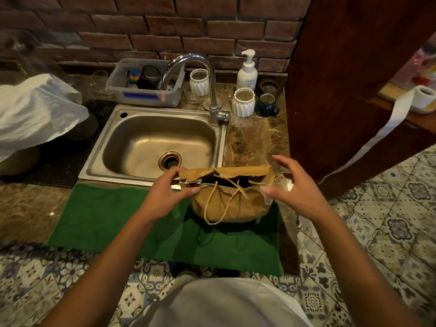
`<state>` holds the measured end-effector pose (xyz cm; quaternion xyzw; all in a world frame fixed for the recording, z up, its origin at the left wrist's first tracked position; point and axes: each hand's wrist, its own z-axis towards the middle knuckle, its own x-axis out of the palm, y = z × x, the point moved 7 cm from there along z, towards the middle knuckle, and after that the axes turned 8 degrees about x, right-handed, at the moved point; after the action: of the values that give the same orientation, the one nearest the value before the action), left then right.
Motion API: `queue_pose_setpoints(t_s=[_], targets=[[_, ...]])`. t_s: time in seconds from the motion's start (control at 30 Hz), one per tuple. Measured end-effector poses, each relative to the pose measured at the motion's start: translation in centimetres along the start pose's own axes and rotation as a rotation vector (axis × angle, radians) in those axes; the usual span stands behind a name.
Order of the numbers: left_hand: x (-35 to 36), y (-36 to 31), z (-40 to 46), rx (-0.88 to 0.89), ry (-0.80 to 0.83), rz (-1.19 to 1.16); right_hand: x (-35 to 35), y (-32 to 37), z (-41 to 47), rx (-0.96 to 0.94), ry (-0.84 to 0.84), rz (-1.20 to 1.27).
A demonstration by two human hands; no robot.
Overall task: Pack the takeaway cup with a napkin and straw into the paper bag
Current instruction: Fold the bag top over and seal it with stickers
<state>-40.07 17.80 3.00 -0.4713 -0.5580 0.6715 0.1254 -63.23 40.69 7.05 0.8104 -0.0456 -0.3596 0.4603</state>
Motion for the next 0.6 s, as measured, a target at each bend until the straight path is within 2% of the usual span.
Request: queue_pose_setpoints(t_s=[0.03,0.1,0.6], targets=[[0.1,0.1,0.1,0.009,-0.003,-0.005,0.5,-0.3,0.0,0.026,0.077,-0.056],[0.3,0.1,0.3,0.020,-0.007,-0.021,1.2,-1.1,0.3,0.053,0.126,-0.133],[0.9,0.1,1.2,-0.008,-0.033,-0.045,2.3,-1.9,2.9,-0.057,-0.059,-0.072]])
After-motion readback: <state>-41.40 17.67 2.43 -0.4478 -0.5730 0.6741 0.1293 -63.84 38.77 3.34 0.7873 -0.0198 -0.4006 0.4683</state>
